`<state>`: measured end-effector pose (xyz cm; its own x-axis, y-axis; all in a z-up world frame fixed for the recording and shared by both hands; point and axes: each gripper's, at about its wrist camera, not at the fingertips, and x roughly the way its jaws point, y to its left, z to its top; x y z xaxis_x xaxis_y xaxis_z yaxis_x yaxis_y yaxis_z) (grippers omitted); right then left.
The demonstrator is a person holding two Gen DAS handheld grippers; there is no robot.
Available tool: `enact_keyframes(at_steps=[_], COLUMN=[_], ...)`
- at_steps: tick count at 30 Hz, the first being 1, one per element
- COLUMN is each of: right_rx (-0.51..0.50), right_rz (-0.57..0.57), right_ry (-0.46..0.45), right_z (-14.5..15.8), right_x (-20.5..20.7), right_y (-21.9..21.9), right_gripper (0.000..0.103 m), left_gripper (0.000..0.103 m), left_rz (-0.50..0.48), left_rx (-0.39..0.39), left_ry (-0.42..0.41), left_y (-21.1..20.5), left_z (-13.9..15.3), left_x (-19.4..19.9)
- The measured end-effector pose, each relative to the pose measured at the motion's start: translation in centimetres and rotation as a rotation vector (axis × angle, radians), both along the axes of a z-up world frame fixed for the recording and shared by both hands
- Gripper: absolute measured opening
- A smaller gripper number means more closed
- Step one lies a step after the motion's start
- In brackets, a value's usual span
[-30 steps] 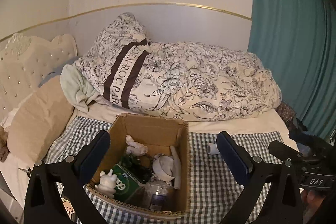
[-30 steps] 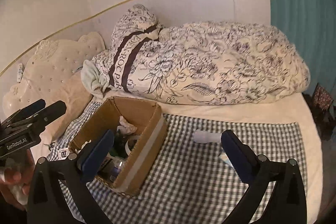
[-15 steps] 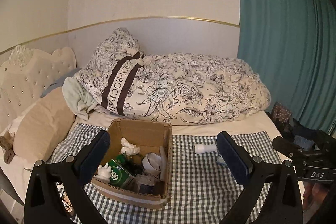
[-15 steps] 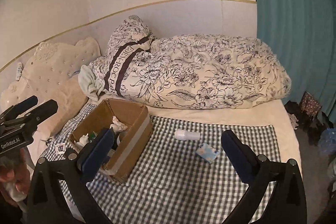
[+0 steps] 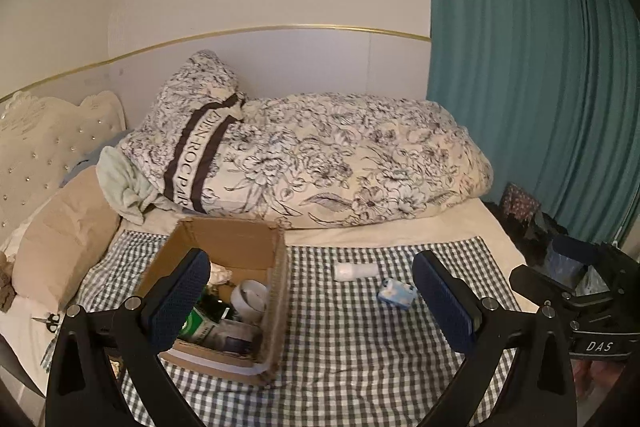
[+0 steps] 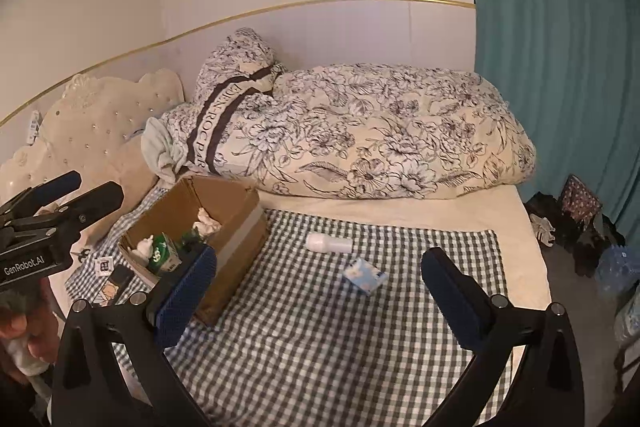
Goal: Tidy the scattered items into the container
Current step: 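Withdraw both grippers from the box and move toward the bottle and tissue pack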
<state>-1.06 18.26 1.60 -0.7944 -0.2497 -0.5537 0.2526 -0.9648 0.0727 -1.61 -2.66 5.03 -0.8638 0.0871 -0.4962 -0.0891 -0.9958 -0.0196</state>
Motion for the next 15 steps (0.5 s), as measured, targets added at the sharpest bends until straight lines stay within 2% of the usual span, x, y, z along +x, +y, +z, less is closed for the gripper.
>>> enact_keyframes(at_steps=[15], right_rx=[-0.004], right_rz=[-0.073], right_ry=[-0.095], right_z=[-5.0], right_x=[-3.3], right_y=[5.9], right_gripper=[0.103], left_gripper=[0.103], left_rz=[-0.038], left_rx=[0.008], left_ry=[-0.089], left_y=[4.4], left_z=[-4.5], left_x=[-4.7])
